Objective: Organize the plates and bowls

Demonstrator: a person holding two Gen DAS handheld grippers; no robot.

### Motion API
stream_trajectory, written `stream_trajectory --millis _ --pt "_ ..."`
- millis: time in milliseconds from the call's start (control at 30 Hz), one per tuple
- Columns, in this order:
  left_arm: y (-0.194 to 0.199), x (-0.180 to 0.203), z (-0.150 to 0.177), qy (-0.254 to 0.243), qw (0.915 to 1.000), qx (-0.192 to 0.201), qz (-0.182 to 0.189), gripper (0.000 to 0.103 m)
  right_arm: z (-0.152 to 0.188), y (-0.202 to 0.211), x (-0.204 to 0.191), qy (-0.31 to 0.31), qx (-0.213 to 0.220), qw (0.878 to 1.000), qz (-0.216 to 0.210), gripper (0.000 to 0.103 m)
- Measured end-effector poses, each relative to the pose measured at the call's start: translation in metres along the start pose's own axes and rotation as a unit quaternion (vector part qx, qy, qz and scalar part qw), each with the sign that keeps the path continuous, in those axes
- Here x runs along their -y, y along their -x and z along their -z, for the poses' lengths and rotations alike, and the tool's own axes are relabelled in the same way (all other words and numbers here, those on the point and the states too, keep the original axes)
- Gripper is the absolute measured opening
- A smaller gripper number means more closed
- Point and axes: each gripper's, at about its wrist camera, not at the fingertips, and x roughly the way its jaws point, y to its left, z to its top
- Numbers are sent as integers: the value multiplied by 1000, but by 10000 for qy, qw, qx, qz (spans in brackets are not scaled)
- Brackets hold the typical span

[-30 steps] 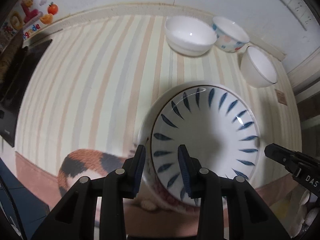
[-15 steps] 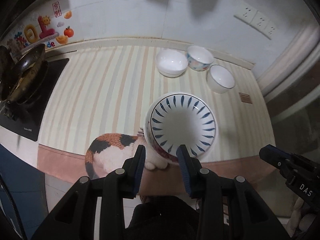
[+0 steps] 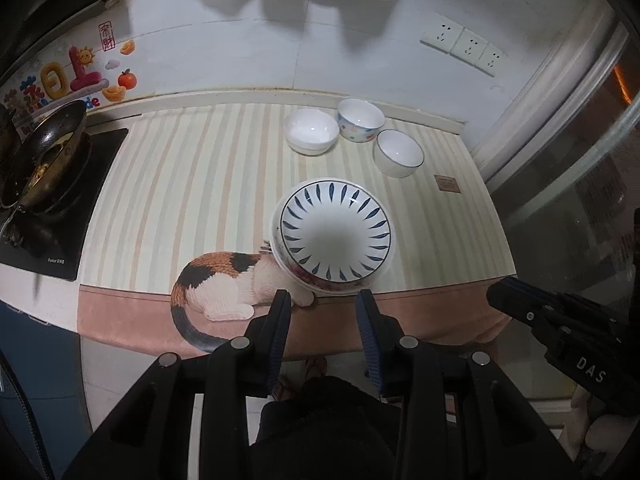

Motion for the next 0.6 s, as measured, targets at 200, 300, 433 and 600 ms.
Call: stream_trajectory --millis 200,300,433,600 --pt "-24 1 -23 100 9999 -30 98 36 -19 -13 26 -381 -45 9991 -199 55" --pt "-51 -4 -44 253 9996 -112 54 36 -42 -34 44 -557 -89 9980 -271 55" --pt "-103 -22 -90 614 9978 -230 -130 36 -88 -80 69 -710 -110 9964 -443 55" --pt "-165 -54 -145 1144 9920 -437 -291 36 -152 -159 95 -848 -373 9939 -590 55"
